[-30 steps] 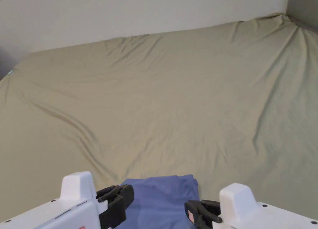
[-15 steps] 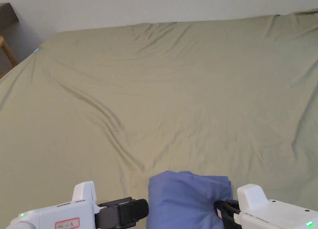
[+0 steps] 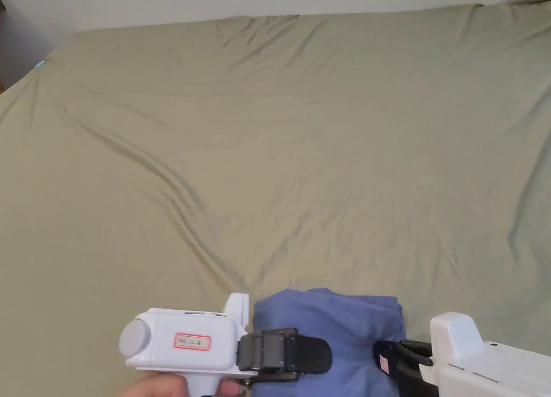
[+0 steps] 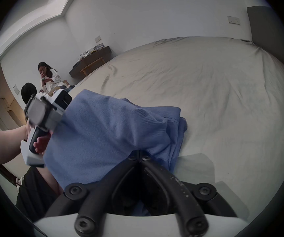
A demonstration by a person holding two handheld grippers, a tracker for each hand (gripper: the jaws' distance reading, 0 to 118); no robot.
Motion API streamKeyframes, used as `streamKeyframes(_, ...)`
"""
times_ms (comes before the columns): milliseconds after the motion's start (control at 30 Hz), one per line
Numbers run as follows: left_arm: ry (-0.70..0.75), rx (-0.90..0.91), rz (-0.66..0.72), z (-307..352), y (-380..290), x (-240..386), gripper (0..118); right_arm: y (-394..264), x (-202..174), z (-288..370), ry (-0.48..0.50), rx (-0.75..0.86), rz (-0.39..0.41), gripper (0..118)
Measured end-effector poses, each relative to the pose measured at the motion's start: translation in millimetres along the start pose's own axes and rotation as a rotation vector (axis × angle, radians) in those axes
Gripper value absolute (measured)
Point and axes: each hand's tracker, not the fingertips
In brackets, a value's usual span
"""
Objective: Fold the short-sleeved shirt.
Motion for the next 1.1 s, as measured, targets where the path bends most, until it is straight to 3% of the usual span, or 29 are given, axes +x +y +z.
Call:
streamKeyframes(33,0.077,0.002,-0.088,-6,1,11,117,1,-1,1,-0.003,-0.001,0.004,2)
streamKeyframes(100,0.159,0.001,-0.094,-12,4,14,110,1,-5,6,-0.021,0.006,0.035,1)
streamKeyframes(133,0.229,0.021,-0.052,-13,6,10,80,1,-8,9,-0.062,0.018,0.062,1)
streamKeyframes(167,0.295,0.032,0.064,-15,5,2,36,1,-9,11,-0.104,0.023,0.052,1)
streamKeyframes(200,0.147,0.059,0.178,-9,3,-1,28,0,-9,13,-0.078,0.021,0.028,1)
streamKeyframes(300,0.238,0.038,0.016,-5,-3,16,28,-4,-13,29,-0.062,0.064,-0.01,1)
streamKeyframes(433,0.314,0.019,0.01,19,0,25,28,-11,-25,51,-0.042,0.086,0.031,1)
streamKeyframes(533,0.399,0.01,-0.01,73,3,26,28,-12,-31,64,-0.032,0.089,0.045,1)
streamKeyframes(733,0.831,0.006,0.043,221,25,5,28,-9,-43,66,-0.006,0.112,0.014,1)
streamKeyframes(833,1.115,-0.049,-0.011,274,42,-5,28,-9,-57,62,-0.008,0.097,0.069,1)
streamKeyframes(967,1.44,-0.121,-0.009,328,52,-29,28,-6,-67,57,0.009,0.074,0.085,1)
streamKeyframes(1100,1.65,-0.125,0.022,368,52,-54,28,-2,-72,57,-0.003,0.068,0.091,1)
